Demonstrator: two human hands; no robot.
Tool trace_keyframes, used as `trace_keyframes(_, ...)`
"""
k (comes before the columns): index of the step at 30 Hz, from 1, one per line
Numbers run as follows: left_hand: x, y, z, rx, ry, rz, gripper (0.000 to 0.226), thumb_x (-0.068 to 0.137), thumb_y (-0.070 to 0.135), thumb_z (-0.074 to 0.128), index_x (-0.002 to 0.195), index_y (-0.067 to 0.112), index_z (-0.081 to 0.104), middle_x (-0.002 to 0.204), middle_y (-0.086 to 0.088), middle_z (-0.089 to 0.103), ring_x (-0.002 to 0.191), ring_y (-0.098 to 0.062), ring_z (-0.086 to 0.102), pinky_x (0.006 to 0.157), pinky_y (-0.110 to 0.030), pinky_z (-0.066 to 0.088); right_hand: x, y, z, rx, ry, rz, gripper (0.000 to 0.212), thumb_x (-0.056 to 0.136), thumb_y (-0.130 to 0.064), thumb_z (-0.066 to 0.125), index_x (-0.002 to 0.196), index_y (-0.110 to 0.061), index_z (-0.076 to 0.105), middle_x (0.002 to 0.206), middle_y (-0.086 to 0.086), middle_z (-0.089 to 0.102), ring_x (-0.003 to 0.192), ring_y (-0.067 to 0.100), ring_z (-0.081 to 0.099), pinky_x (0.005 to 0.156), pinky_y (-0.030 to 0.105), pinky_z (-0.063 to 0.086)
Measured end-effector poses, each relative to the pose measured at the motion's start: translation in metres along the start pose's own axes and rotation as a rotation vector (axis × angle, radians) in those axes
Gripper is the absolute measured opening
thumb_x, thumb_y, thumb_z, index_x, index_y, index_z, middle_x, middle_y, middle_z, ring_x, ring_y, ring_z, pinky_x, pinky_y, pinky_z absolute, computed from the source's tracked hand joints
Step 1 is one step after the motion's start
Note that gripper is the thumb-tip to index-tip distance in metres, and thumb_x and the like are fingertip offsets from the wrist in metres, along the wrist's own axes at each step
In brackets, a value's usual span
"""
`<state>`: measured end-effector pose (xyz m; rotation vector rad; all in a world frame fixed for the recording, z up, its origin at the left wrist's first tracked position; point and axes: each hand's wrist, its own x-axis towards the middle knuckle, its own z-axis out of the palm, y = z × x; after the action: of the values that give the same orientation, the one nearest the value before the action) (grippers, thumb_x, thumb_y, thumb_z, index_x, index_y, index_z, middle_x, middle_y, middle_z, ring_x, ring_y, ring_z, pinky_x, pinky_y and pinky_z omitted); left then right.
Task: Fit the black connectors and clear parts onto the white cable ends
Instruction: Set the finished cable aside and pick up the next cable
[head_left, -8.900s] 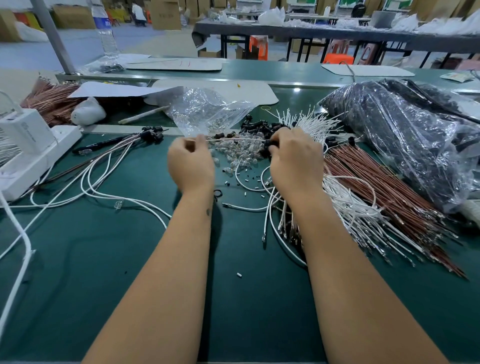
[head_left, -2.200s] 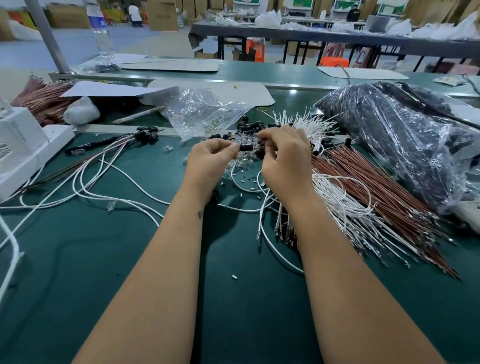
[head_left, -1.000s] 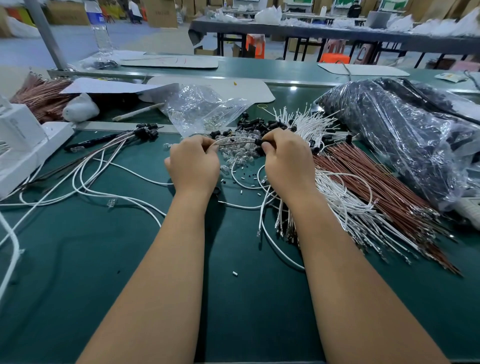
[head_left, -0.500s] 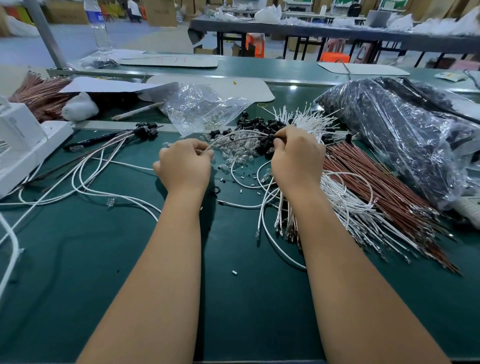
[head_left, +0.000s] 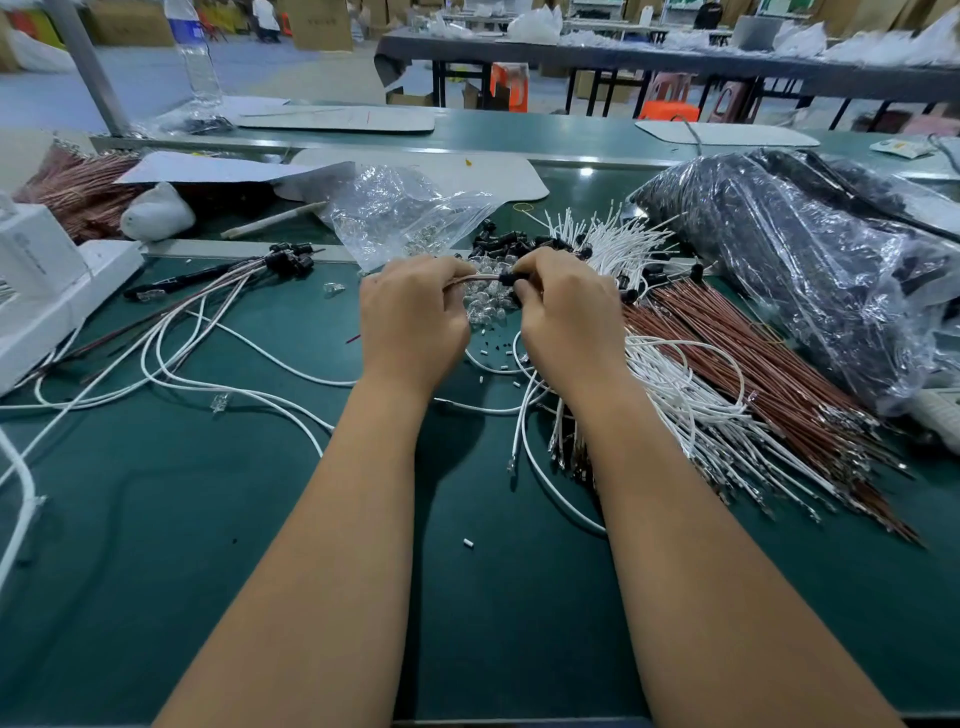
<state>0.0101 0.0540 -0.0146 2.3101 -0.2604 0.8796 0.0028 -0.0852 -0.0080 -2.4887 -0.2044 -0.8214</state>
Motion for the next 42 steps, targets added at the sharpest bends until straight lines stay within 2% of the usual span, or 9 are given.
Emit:
trace_keyframes(2,0.0,-0.004,-0.001,0.005,0.021,-0.081,0.028,0.084,0.008,0.055,0.1,0.019,0.073,0.093,0.0,0.072,0.09,-0.025,0.06,0.086,-0.036,0.042,0.001,0.004,-0.001,-0.055,0.031,0.059,0.016,0.096,-0.019,0.054,0.108,-0.019,0.064,0.099,-0.003,0.068,0.091,0.017,0.059,0.078,0.028,0.022)
trace_keyframes(5,-0.001,-0.008,0.001,0.09,0.013,-0.164,0.027,0.084,0.01,0.054,0.1,0.021,0.072,0.091,0.001,0.069,0.091,-0.024,0.057,0.078,-0.03,0.028,0.001,0.005,0.001,-0.044,0.013,0.077,0.016,0.096,-0.018,0.055,0.107,-0.018,0.065,0.098,-0.002,0.069,0.091,0.018,0.059,0.079,0.028,0.023)
trace_keyframes(11,-0.001,0.006,0.007,-0.02,-0.126,0.057,0.021,0.088,0.013,0.058,0.105,0.011,0.072,0.1,-0.007,0.072,0.097,-0.028,0.062,0.085,-0.041,0.048,-0.002,-0.001,0.002,0.211,-0.082,-0.027,0.016,0.093,-0.01,0.056,0.107,-0.011,0.065,0.093,0.002,0.067,0.083,0.018,0.06,0.077,0.035,0.05)
trace_keyframes(16,-0.001,-0.003,0.006,-0.124,-0.057,-0.103,0.015,0.089,0.014,0.06,0.095,0.01,0.073,0.083,-0.007,0.072,0.076,-0.026,0.063,0.069,-0.036,0.05,0.0,0.006,0.004,0.323,-0.005,0.093,0.028,0.09,-0.011,0.062,0.117,-0.014,0.057,0.084,-0.006,0.059,0.072,0.003,0.053,0.066,0.018,0.044)
trace_keyframes(24,-0.001,-0.004,0.006,-0.164,-0.049,-0.133,0.014,0.09,0.015,0.06,0.094,0.011,0.073,0.075,-0.002,0.068,0.065,-0.021,0.055,0.061,-0.03,0.044,0.003,0.006,0.003,0.41,0.029,0.171,0.008,0.094,-0.019,0.056,0.09,-0.024,0.06,0.075,-0.017,0.058,0.072,-0.001,0.056,0.065,0.014,0.046)
trace_keyframes(32,-0.002,-0.002,0.007,-0.194,-0.066,-0.082,0.014,0.089,0.013,0.06,0.095,0.013,0.073,0.08,-0.001,0.071,0.07,-0.017,0.061,0.064,-0.03,0.048,0.004,0.006,-0.002,0.508,0.08,0.239,0.009,0.096,-0.023,0.056,0.088,-0.022,0.06,0.075,-0.011,0.06,0.069,0.003,0.055,0.063,0.014,0.044)
trace_keyframes(35,-0.002,-0.003,0.007,-0.206,-0.068,-0.071,0.013,0.089,0.012,0.059,0.09,0.015,0.072,0.074,0.003,0.067,0.056,-0.005,0.05,0.054,-0.023,0.038,0.005,0.006,-0.001,0.5,0.076,0.26,0.01,0.096,-0.024,0.058,0.087,-0.021,0.06,0.075,-0.011,0.061,0.068,0.002,0.055,0.063,0.015,0.043)
trace_keyframes(40,-0.003,-0.004,0.007,-0.228,-0.068,-0.073,0.015,0.09,0.01,0.058,0.084,0.017,0.07,0.07,0.003,0.065,0.047,-0.005,0.043,0.05,-0.026,0.034,0.006,0.007,-0.002,0.511,0.072,0.302,0.009,0.095,-0.02,0.059,0.087,-0.018,0.061,0.076,-0.005,0.063,0.069,0.008,0.058,0.06,0.01,0.043)
trace_keyframes(42,-0.003,-0.003,0.007,-0.215,-0.074,-0.07,0.013,0.09,0.013,0.059,0.089,0.016,0.072,0.072,0.004,0.066,0.049,0.0,0.046,0.05,-0.023,0.036,0.006,0.006,-0.003,0.555,0.075,0.326,0.007,0.095,-0.017,0.059,0.088,-0.017,0.061,0.08,-0.002,0.065,0.075,0.015,0.062,0.068,0.018,0.05)
